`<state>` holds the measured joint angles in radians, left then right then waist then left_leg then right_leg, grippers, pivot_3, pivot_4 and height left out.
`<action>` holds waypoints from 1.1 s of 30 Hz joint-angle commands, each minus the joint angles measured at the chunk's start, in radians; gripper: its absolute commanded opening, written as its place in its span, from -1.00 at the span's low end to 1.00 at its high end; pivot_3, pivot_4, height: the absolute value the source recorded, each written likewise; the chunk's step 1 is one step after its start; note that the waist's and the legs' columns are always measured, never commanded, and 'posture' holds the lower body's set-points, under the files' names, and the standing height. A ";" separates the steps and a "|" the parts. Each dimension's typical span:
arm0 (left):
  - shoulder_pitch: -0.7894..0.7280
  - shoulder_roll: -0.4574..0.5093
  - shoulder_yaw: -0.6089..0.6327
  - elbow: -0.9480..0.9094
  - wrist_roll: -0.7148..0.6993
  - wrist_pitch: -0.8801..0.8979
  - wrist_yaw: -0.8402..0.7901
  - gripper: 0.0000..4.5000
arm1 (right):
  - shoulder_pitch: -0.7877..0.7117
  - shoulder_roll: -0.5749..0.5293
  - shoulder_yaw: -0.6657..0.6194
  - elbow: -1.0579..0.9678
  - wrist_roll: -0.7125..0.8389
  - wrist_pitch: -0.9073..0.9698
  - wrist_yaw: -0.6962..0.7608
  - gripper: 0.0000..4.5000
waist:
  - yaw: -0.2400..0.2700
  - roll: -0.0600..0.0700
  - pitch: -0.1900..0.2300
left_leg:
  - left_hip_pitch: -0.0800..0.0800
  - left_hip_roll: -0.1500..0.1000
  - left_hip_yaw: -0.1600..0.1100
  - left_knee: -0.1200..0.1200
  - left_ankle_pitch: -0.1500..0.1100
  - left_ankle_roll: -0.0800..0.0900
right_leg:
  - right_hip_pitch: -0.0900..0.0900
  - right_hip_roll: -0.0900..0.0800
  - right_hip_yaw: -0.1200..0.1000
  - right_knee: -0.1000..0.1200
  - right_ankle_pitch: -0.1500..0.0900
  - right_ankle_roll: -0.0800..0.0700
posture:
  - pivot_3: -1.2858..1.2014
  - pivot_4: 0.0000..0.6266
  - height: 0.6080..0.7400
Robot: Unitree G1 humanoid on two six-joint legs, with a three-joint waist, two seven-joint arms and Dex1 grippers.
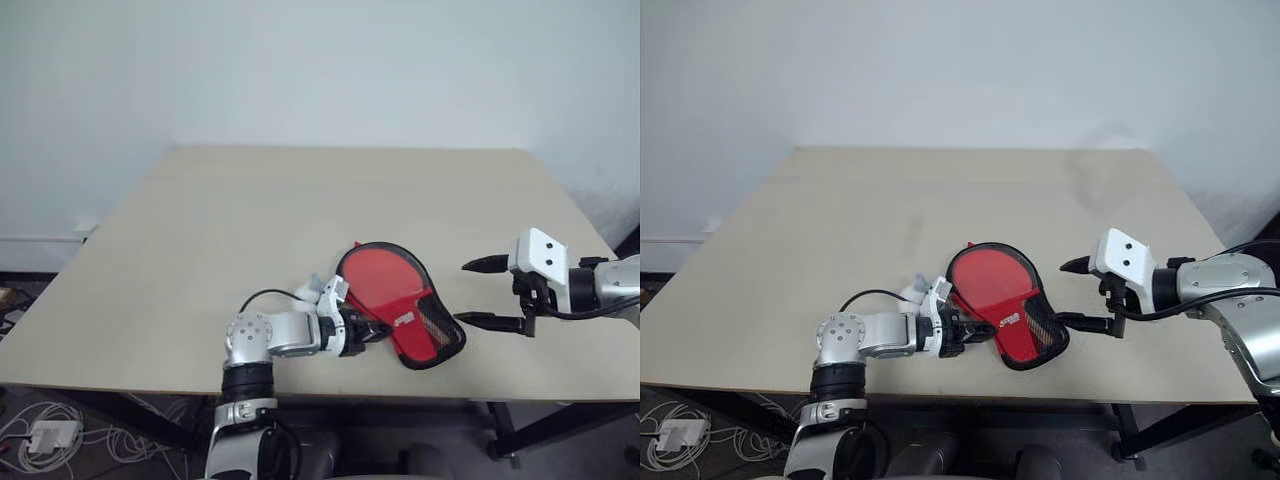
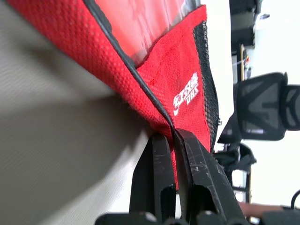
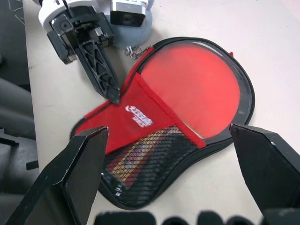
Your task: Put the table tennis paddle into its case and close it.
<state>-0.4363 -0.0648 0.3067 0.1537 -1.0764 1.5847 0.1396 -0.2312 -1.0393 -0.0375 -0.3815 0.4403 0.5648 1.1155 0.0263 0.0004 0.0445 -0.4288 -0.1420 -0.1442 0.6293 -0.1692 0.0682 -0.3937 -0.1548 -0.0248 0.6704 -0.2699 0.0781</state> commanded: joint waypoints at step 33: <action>0.145 0.833 -0.655 -0.328 -0.896 -0.227 -0.069 -0.99 | -0.036 0.048 0.040 -0.039 0.003 -0.003 0.002 1.00 | 0.017 -0.001 0.002 | -0.004 -0.001 0.005 -0.009 -0.002 0.000 | -0.013 0.001 0.012 -0.007 0.000 0.000 | 0.03 -1.00 0.50</action>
<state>-0.2738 0.7604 -0.3374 -0.1364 -1.9413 1.3616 0.1000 -0.2591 -0.9949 0.0169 -0.3924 0.4300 0.5639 1.1161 0.0437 -0.0002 0.0468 -0.4330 -0.1428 -0.1396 0.6195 -0.1712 0.0679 -0.4071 -0.1537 -0.0129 0.6631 -0.2699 0.0783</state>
